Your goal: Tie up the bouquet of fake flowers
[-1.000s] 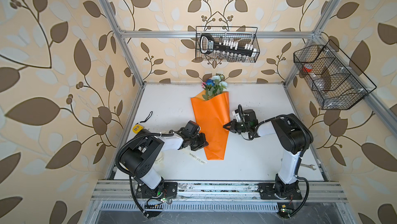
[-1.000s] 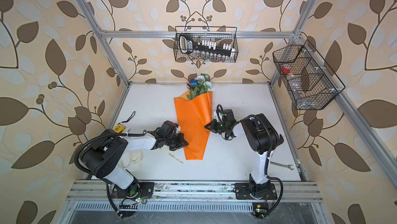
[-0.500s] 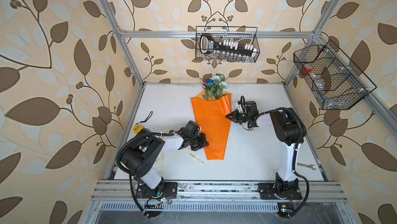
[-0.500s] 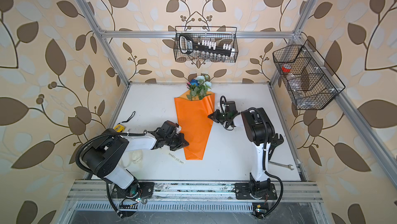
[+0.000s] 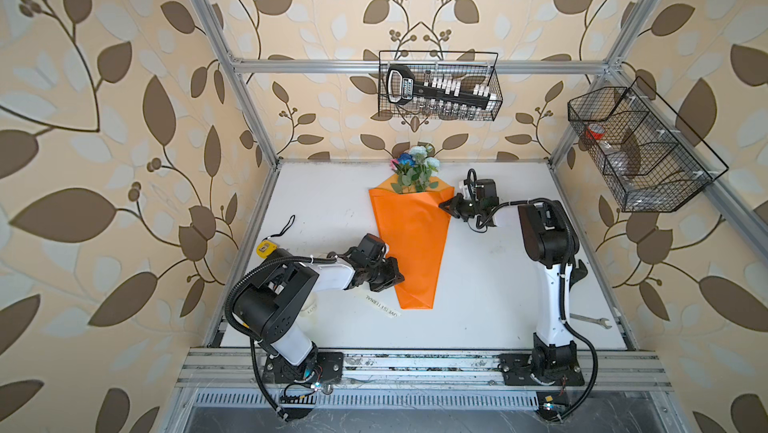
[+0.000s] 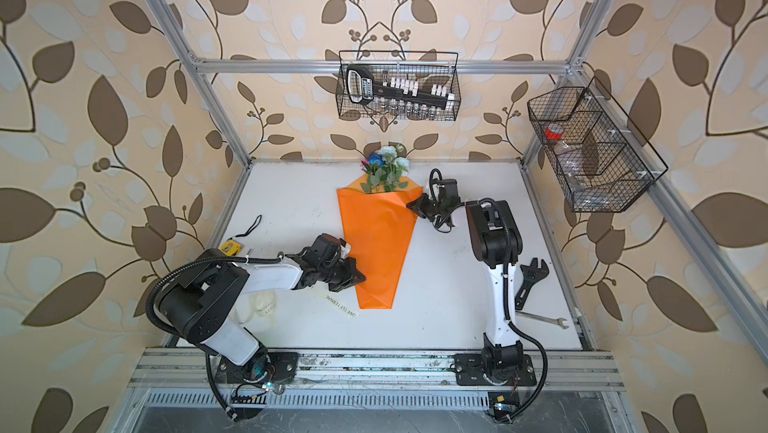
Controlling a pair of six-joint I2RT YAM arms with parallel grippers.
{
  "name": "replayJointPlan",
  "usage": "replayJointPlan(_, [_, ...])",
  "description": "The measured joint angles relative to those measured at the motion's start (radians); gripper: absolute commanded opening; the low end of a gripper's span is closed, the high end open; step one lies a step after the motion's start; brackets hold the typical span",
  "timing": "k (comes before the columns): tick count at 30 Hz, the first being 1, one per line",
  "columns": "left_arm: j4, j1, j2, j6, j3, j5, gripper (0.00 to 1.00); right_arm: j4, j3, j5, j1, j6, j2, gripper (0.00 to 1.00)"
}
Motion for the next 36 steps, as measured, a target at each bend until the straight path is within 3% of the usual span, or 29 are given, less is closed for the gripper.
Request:
replayJointPlan(12, [-0.032, 0.000, -0.021, 0.001, -0.007, 0.008, 0.01, -0.035, 0.268, 0.011, -0.072, 0.089, 0.151, 0.10])
replayJointPlan(20, [-0.185, -0.001, -0.131, 0.055, 0.029, -0.028, 0.49, -0.143, 0.254, 0.055, -0.086, 0.031, 0.070, 0.24])
replayJointPlan(26, [-0.354, 0.014, -0.297, 0.166, 0.213, -0.153, 0.76, -0.173, 0.040, 0.110, -0.085, -0.058, -0.227, 0.31])
replayJointPlan(31, [-0.415, 0.153, -0.277, 0.245, 0.334, -0.225, 0.98, -0.153, -0.201, 0.164, -0.074, -0.101, -0.452, 0.43])
replayJointPlan(36, [-0.415, 0.262, -0.078, 0.288, 0.382, -0.221, 0.99, -0.153, -0.433, 0.211, -0.011, -0.112, -0.539, 0.49])
